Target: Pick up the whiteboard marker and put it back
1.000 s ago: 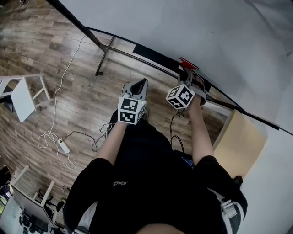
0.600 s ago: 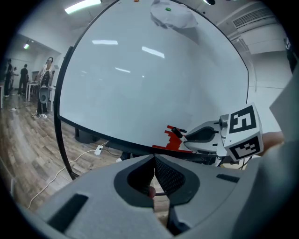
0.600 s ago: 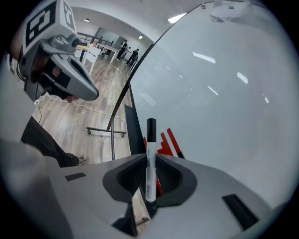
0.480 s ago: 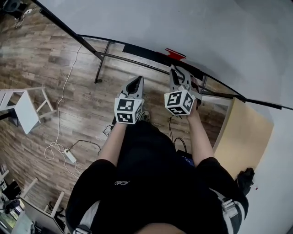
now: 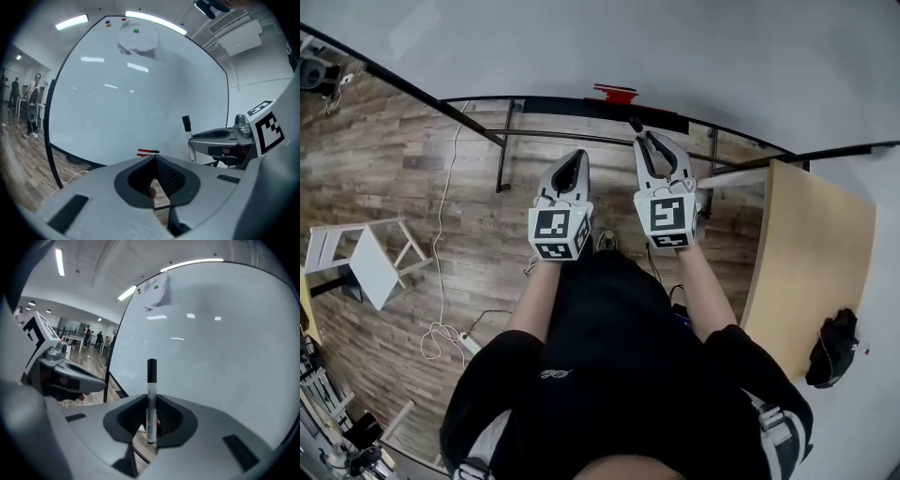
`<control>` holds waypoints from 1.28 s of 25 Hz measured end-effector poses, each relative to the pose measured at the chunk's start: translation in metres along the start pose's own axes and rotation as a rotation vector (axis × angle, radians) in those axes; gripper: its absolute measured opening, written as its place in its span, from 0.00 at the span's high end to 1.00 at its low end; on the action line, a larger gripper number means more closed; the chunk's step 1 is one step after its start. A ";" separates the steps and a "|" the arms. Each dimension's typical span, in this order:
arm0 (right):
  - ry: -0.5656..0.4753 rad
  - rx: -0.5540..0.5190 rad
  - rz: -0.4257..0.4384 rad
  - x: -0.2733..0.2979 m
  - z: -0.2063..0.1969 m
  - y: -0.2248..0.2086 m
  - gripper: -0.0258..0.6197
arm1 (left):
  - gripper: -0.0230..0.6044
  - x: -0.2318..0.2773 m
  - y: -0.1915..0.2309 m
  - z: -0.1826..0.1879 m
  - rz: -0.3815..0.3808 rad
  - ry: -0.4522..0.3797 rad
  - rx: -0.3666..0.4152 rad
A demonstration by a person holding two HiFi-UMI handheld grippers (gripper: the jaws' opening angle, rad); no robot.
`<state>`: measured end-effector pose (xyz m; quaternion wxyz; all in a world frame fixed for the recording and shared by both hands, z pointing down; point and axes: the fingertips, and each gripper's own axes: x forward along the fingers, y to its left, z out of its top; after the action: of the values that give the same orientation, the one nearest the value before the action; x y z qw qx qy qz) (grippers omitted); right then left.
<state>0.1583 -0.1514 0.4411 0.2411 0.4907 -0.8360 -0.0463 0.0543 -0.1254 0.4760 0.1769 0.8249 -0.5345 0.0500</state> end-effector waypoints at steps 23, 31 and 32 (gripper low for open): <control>-0.311 0.485 -0.195 -0.167 -0.018 -0.023 0.88 | 0.96 -0.064 -0.101 0.020 -0.096 -0.070 0.164; -0.340 0.431 -0.152 -0.153 0.019 0.000 0.88 | 0.95 -0.072 -0.076 0.047 -0.081 -0.111 0.163; -0.343 0.426 -0.141 -0.150 0.022 0.002 0.88 | 0.95 -0.073 -0.073 0.047 -0.075 -0.113 0.162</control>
<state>0.2075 -0.0275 0.3681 -0.0163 0.5723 -0.8193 0.0316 0.0844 -0.0518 0.3947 0.0808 0.8575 -0.5066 0.0398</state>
